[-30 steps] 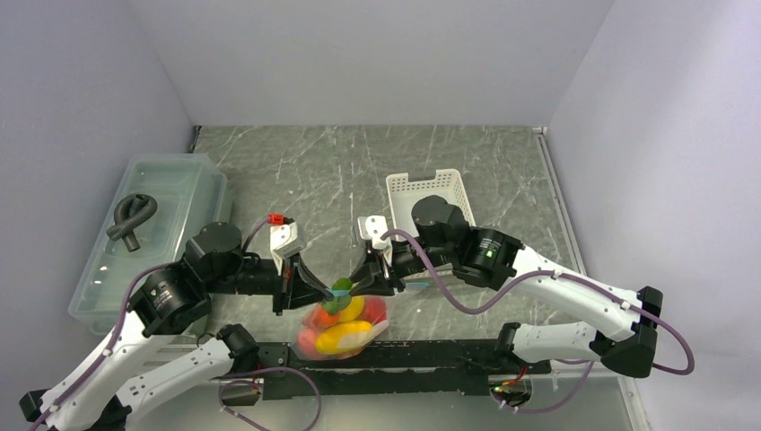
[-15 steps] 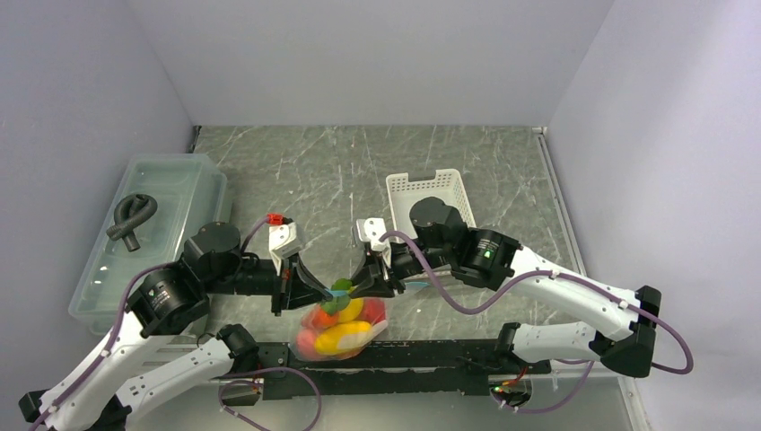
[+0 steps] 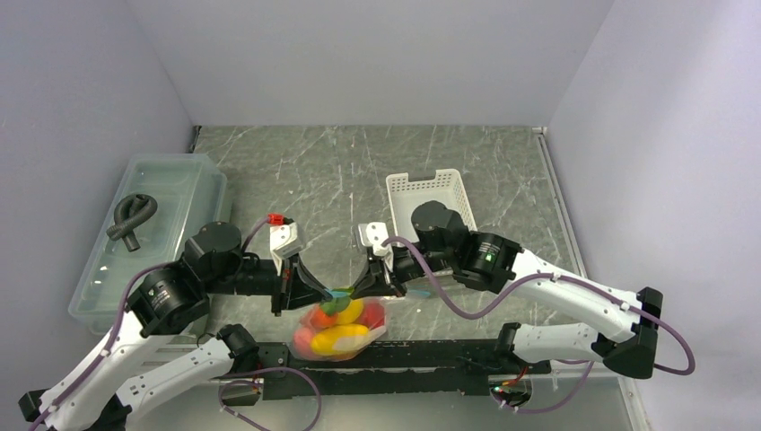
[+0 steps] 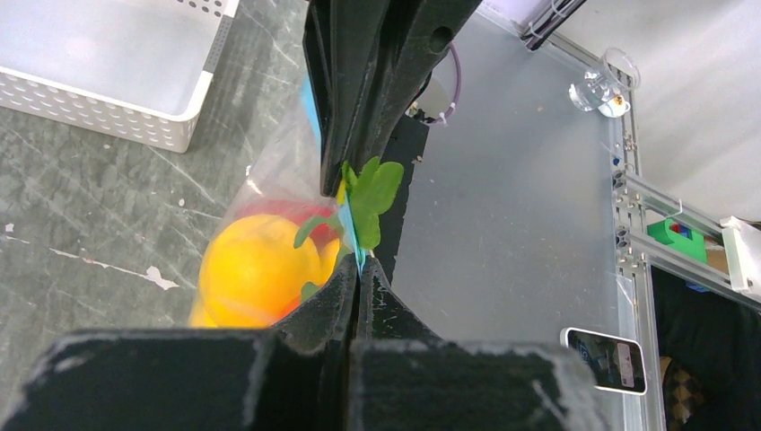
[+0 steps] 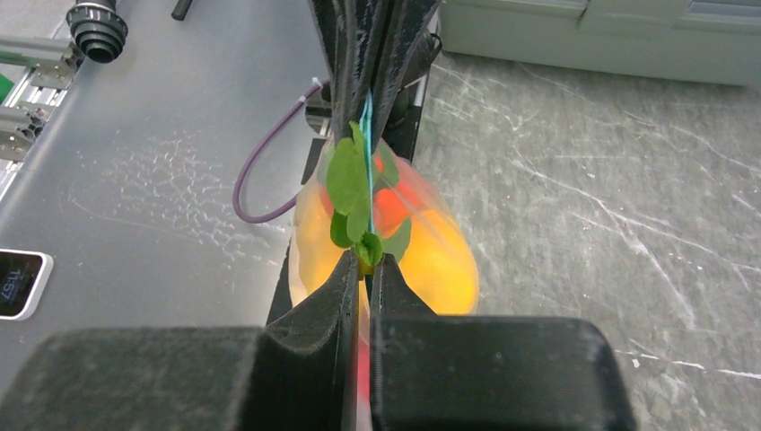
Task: Place the food in the zip-top bag and seal the zipper
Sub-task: Zip the zipper food storage bag at the center of the board.
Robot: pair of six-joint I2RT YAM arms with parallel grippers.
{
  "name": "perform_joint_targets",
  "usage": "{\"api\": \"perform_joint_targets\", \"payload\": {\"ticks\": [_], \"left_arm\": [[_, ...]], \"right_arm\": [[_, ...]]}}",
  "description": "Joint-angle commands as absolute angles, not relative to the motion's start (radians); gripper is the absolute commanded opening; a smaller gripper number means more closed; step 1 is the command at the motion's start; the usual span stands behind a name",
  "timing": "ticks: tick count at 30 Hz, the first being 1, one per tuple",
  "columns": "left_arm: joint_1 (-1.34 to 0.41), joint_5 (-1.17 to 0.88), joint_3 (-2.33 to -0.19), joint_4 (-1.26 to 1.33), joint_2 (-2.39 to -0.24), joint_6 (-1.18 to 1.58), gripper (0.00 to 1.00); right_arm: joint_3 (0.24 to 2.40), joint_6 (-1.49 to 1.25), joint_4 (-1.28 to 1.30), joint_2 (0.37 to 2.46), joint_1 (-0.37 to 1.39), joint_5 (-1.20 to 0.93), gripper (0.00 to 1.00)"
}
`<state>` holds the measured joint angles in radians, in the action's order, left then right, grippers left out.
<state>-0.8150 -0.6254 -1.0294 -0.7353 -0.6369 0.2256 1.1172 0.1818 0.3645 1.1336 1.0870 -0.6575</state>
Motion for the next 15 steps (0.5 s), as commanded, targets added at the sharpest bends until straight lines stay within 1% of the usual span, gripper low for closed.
{"api": "perform_joint_targets", "payload": {"ticks": [1, 5, 9, 10, 11, 13, 15], "left_arm": [[-0.816, -0.637, -1.091, -0.693, -0.62, 0.21, 0.0], [-0.816, -0.641, -1.083, -0.683, -0.623, 0.21, 0.0], [-0.816, -0.648, -1.079, -0.673, -0.63, 0.211, 0.0], [-0.816, -0.65, -1.078, -0.673, -0.63, 0.21, 0.0], [-0.816, -0.65, -1.078, -0.672, -0.631, 0.212, 0.0], [-0.816, -0.654, -1.075, -0.669, -0.633, 0.211, 0.0], [-0.816, -0.656, -1.071, -0.667, -0.635, 0.212, 0.0]], "right_arm": [[1.056, 0.207, 0.425, 1.061, 1.086, -0.622, 0.0], [1.05, 0.211, 0.438, 1.03, 1.086, -0.607, 0.0], [1.062, 0.209, 0.433, 1.043, 1.086, -0.619, 0.0], [1.068, 0.205, 0.429, 1.049, 1.087, -0.617, 0.1], [1.076, 0.203, 0.425, 1.054, 1.086, -0.616, 0.15], [1.093, 0.198, 0.41, 1.058, 1.086, -0.603, 0.29], [1.108, 0.195, 0.393, 1.052, 1.086, -0.585, 0.35]]}}
